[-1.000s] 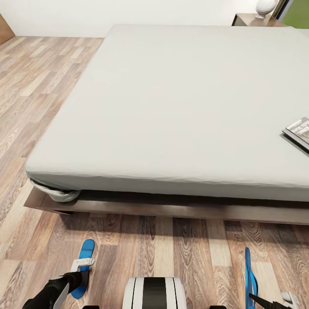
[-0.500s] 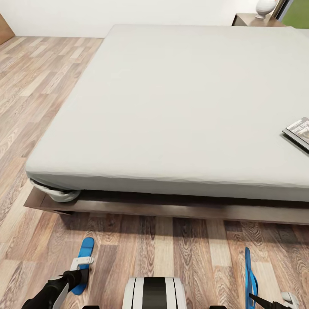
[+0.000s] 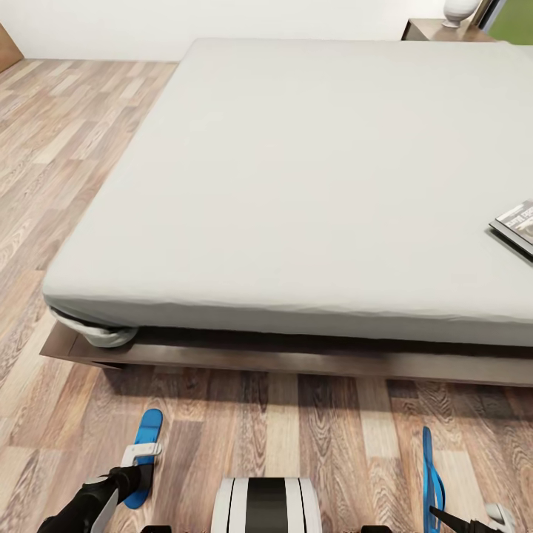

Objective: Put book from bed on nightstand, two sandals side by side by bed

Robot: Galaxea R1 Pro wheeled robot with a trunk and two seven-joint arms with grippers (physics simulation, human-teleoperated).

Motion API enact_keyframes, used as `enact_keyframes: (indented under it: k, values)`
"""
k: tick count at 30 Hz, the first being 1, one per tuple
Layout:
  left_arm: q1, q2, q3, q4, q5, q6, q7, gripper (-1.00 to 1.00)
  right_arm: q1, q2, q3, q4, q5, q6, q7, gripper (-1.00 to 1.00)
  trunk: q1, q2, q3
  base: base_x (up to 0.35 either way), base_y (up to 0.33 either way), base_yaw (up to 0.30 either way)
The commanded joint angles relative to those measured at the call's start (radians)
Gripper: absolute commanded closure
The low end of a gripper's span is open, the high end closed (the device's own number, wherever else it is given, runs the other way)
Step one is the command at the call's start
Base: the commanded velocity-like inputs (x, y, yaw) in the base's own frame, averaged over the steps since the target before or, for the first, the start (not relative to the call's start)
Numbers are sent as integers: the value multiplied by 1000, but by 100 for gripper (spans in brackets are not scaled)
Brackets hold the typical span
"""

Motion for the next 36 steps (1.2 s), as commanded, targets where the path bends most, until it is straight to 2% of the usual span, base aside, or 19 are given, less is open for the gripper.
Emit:
enact_keyframes:
  k: [1,14,17,36]
  values:
    - [0,-1,9,-2,-11,5,-8,100,-1,0,-3,1,-1,6,3,100,0,-1,-5,0,0,0]
    - [0,-2,9,-2,-11,6,-8,100,-1,0,-3,1,0,6,3,100,0,-1,-5,0,0,0]
    - [0,-2,9,-2,-11,6,-8,100,-1,0,-3,1,0,6,3,100,2,-1,-16,0,0,0]
    - [0,-2,9,-2,-11,10,-8,100,-1,0,-3,1,-1,6,3,100,2,-1,-16,0,0,0]
